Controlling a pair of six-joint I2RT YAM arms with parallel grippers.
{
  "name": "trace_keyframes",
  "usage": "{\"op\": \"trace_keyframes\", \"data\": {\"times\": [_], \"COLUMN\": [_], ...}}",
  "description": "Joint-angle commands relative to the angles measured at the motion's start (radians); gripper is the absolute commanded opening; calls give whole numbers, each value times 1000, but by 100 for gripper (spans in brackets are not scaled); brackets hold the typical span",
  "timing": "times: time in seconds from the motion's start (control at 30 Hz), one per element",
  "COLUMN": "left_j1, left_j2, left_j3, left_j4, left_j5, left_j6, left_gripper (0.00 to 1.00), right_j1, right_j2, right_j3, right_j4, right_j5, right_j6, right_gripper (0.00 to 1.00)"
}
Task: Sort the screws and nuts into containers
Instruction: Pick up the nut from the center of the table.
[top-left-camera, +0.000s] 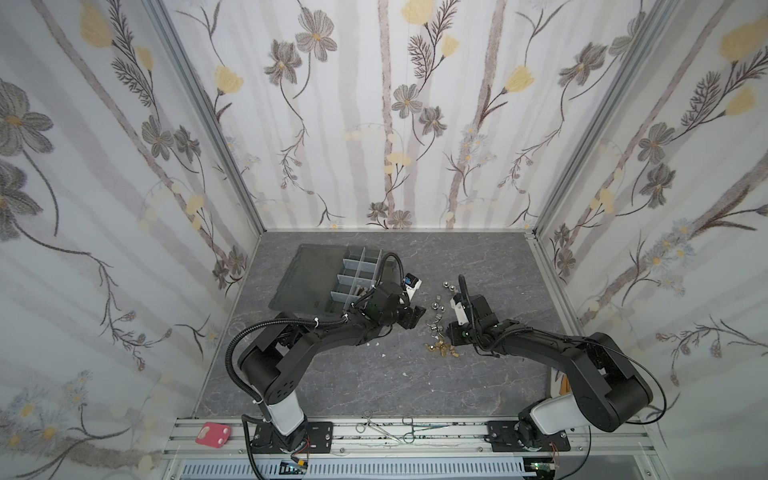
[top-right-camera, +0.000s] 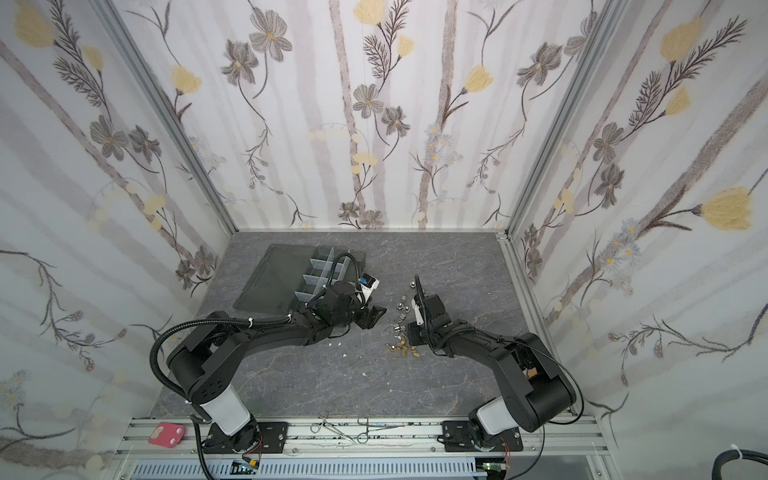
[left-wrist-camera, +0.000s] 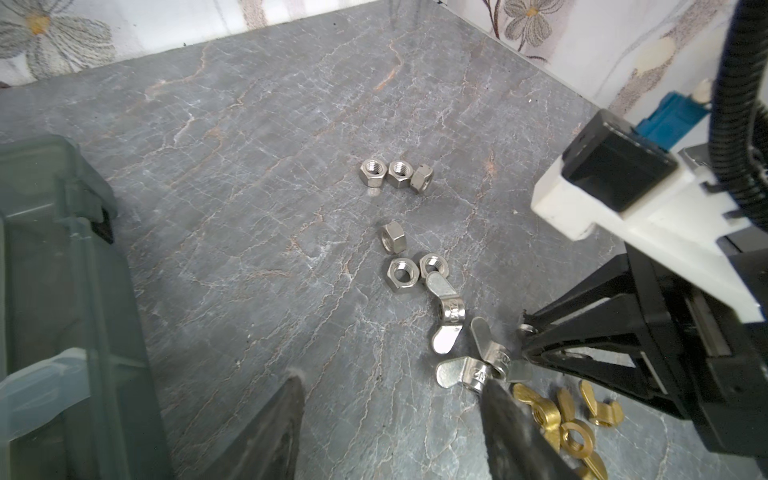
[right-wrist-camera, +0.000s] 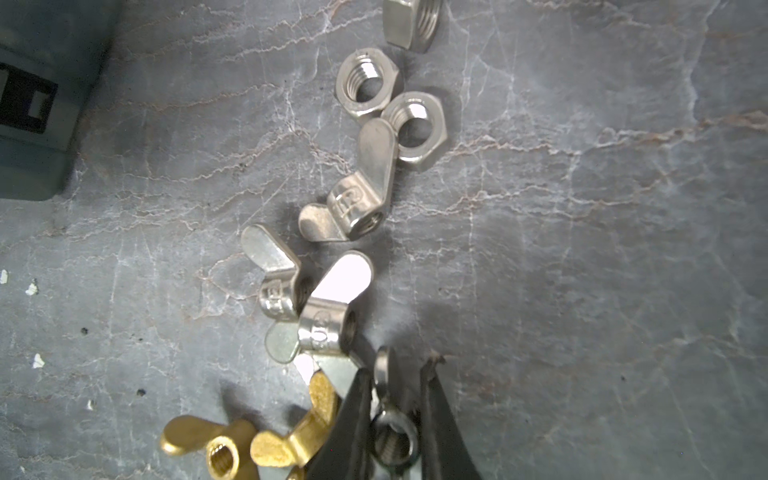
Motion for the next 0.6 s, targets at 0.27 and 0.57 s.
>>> {"op": "trace_keyframes", "data": {"times": [0.27, 0.57], "left_j1": [86, 277], "left_j2": [-154, -338], "left_j3": [-137, -234], "left_j4": [238, 263], "left_j5": [-36, -53], "left_j6": [-129, -223], "left_gripper": [69, 69], "right_j1": [0, 22], "right_j2": [-2, 168], "right_j3": [150, 431], "right_j4": [9, 85], "right_j5": [-5, -140], "right_j6": [-29, -6], "right_gripper": [0, 0]}}
